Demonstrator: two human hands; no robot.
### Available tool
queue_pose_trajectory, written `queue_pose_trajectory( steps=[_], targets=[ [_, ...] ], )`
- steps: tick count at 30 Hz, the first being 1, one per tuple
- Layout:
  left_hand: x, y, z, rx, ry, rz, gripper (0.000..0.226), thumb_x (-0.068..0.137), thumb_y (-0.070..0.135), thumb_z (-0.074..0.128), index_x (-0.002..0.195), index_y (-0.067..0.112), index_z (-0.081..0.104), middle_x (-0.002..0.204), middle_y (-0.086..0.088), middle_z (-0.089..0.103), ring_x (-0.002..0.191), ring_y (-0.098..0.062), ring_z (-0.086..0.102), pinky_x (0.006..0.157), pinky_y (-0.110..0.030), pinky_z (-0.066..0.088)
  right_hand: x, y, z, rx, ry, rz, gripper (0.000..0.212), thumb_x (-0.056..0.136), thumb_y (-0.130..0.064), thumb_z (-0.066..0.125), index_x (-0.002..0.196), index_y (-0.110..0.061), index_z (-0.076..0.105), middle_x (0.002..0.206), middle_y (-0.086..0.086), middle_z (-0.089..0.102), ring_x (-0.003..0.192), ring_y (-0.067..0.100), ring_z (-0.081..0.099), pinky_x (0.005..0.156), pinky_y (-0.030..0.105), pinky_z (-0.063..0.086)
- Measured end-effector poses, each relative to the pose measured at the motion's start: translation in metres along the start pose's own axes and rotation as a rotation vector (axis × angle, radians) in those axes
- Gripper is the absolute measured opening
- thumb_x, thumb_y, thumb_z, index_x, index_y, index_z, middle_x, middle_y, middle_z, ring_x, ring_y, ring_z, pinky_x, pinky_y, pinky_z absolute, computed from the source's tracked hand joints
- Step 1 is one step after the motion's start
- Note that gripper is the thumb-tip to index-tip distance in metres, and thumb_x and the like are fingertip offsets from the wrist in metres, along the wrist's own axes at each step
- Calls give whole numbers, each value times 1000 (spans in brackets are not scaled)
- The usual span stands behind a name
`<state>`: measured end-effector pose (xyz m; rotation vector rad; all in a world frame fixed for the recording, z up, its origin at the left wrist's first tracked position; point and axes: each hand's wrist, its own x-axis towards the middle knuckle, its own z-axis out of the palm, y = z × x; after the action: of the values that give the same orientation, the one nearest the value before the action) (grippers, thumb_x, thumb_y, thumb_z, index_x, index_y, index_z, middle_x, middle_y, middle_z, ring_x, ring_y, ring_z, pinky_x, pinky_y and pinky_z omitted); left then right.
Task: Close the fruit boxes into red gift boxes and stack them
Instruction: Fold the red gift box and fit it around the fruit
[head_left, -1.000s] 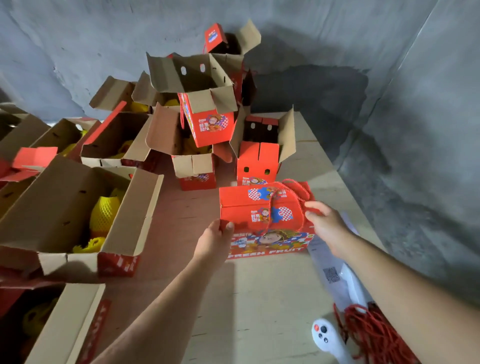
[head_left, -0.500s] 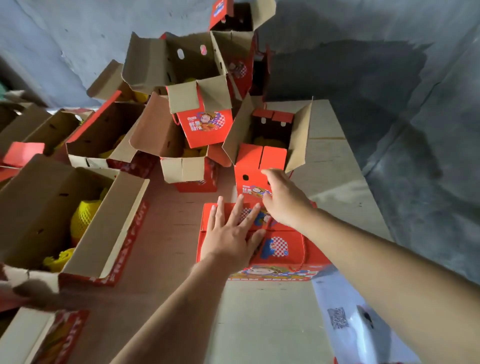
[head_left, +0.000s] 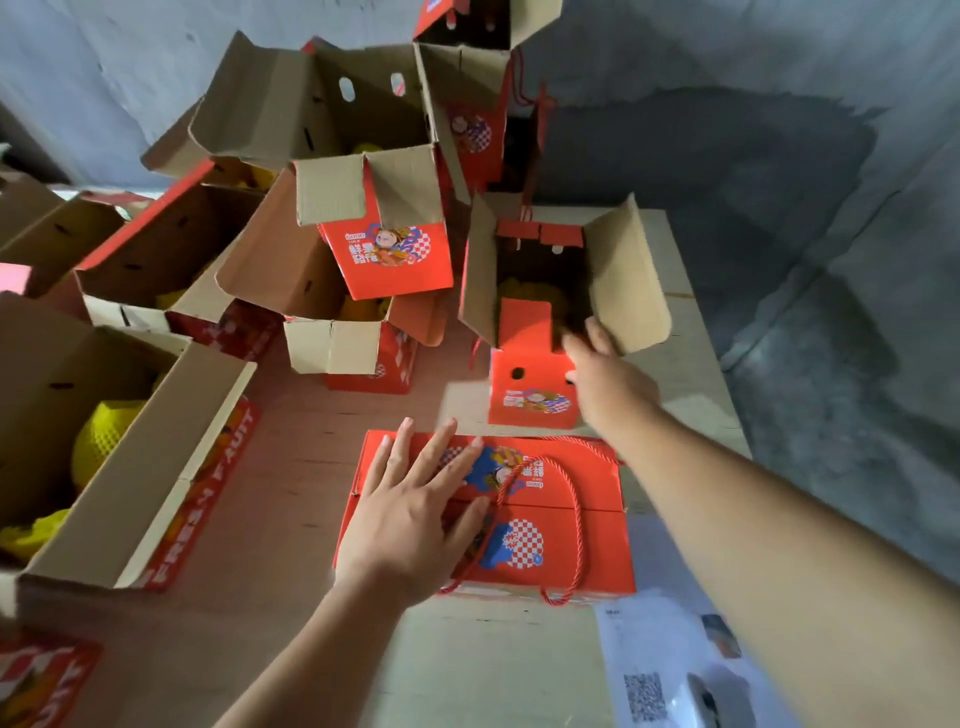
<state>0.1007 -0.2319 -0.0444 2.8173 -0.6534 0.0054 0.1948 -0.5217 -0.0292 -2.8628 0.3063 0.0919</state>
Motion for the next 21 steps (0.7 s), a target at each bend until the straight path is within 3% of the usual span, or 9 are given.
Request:
queue_pose_trajectory(
  steps=[4, 6, 8, 9, 11, 13, 16, 19, 21],
  targets=[
    [0, 2, 3, 15, -10, -21, 64, 100, 79, 15, 159, 59, 0, 171, 22, -3, 159, -19, -15, 125, -42, -10, 7, 66, -35, 8, 23, 168, 69, 101, -15, 41, 156, -52, 21, 172, -6, -9, 132, 43, 49, 97, 40, 44],
    [1, 3, 2, 14, -16, -25, 65, 99, 80, 14, 158, 59, -2, 171, 22, -4, 160, -20, -14, 125, -42, -10, 12, 67, -39, 274, 96, 262, 68, 99, -11, 45, 157, -45, 32, 171, 1, -7, 135, 36, 48, 94, 29, 38],
    [1, 3, 1, 13, -13, -31, 65, 98, 81, 13, 158, 60, -1, 171, 22, -2, 160, -20, -13, 125, -42, -10, 16, 44, -33, 554, 233, 372, 60, 102, -22, 52, 159, -33, 34, 167, 6, 5, 129, 24, 48, 94, 26, 32],
    [1, 4, 0, 12, -13, -32, 65, 98, 81, 13, 158, 60, -1, 171, 22, -2, 160, -20, -13, 125, -42, -10, 18, 31, -29, 683, 291, 460, 65, 101, -32, 55, 160, -29, 29, 166, 7, 10, 123, 20, 45, 94, 29, 32],
    [1, 4, -1, 8, -9, -31, 65, 98, 81, 13, 158, 60, -1, 171, 23, -2, 160, -19, -13, 125, -41, -11, 22, 12, -24, 1077, 349, 733, 84, 92, -51, 58, 161, -24, 18, 165, 7, 18, 131, 24, 42, 101, 41, 37],
    [0, 4, -1, 8, -12, -33, 65, 99, 81, 14, 158, 60, 0, 170, 24, -4, 160, -19, -13, 124, -40, -11, 25, 10, -18, 1233, 138, 890, 86, 90, -52, 60, 158, -13, 27, 163, 16, 32, 141, 38, 42, 114, 53, 38],
    [2, 5, -1, 9, -15, -32, 64, 100, 79, 18, 158, 59, 4, 170, 24, 0, 160, -21, -10, 125, -42, -8, 27, 22, -14, 1376, -232, 1001, 59, 91, -42, 73, 136, -10, 53, 132, 19, 65, 116, 39, 65, 99, 52, 56],
    [2, 4, 0, 21, -23, -33, 64, 100, 79, 17, 158, 58, 3, 170, 22, 2, 160, -20, -10, 124, -41, -10, 26, 22, -11, 1171, -210, 838, 46, 103, -40, 54, 134, -6, 51, 136, 17, 63, 104, 32, 67, 83, 42, 58],
    [1, 4, 0, 18, -29, -43, 64, 99, 80, 15, 158, 59, 2, 171, 22, 2, 160, -20, -10, 124, -41, -11, 22, 22, -8, 1024, -182, 733, 46, 98, -43, 66, 124, -9, 48, 134, 10, 63, 110, 27, 66, 89, 36, 56]
  ],
)
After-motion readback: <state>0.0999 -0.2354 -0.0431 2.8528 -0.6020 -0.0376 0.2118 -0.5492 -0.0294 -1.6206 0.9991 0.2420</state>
